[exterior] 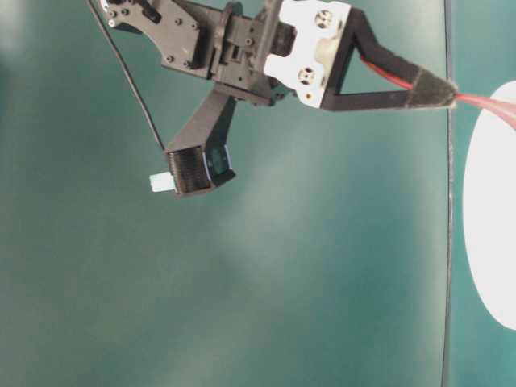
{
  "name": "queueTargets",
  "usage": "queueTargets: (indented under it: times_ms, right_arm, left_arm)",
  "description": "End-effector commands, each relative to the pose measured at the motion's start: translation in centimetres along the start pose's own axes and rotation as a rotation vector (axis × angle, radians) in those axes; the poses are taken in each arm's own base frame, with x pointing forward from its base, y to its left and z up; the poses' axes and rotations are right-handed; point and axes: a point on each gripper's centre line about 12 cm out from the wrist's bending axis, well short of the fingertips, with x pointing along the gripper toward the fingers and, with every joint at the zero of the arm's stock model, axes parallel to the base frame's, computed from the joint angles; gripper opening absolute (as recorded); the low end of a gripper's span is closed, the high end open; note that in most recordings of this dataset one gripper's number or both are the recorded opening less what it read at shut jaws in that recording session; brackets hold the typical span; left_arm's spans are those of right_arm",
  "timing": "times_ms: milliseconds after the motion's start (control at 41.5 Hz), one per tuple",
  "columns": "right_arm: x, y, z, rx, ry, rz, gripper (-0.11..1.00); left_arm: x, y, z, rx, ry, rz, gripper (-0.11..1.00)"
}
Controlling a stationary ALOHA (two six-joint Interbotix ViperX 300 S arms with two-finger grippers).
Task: Scoop the yellow hexagonal prism block from the bowl with a spoon using the right arm.
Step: 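Lower the spoon bowl into the white bowl beside the yellow block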
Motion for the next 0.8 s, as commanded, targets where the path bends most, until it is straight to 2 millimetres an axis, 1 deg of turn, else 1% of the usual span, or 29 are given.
queueTargets:
  times_ms: [0, 241, 771]
  right_arm:
    - [-0.8, 0.2, 0.8, 0.002, -0.035, 0.008, 0.25]
    - [0.1, 0.3, 0.8, 0.002, -0.016, 0.011, 0.25]
    - [1.8, 0.2, 2.1, -0.001, -0.062, 0.006, 0.25]
  left_arm:
    - [0.3, 0.0, 0.8, 0.005, -0.017, 0.000, 0.13]
    - [0.3, 0.0, 0.8, 0.005, -0.015, 0.000, 0.13]
    - [0.2, 0.0, 0.8, 0.005, -0.014, 0.000, 0.13]
